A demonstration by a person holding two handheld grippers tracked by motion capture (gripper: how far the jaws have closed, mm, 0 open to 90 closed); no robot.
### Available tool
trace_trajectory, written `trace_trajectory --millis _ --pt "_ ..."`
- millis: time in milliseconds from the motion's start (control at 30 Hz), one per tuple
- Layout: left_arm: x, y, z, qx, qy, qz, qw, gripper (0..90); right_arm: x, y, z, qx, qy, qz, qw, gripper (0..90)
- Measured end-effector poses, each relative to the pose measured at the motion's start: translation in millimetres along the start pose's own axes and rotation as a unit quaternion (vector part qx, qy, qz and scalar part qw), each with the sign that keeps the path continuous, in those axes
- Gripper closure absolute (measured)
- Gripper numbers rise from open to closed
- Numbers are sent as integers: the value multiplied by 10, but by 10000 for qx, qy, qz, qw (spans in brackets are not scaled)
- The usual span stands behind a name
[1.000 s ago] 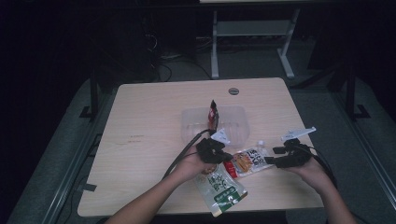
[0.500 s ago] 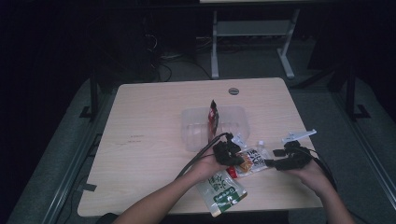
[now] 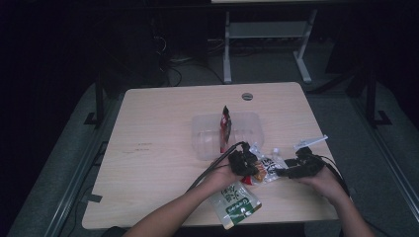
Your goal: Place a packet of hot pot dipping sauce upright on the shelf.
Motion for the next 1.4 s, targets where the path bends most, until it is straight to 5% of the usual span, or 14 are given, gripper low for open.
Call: trace_trajectory --millis 500,1000,1400 --pt "0 -3 3 -25 11 -36 10000 900 54 -123 108 473 44 -17 9989 506" --pt "2 4 6 -28 39 -23 10000 900 131 -179 18 653 382 -302 9967 837" --pt "-14 7 -45 -189 56 -93 9998 900 167 -259 -14 809 395 -640 9939 893"
Point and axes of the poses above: each handheld gripper's, and its own axes: z roughly forward along the jaws, x roughly out of its top, y roughly to its right, the point moved 7 cm from there along z, roughly forward along the jaws, and after that the axes turned 7 degrees about x, right-handed, at the moved point
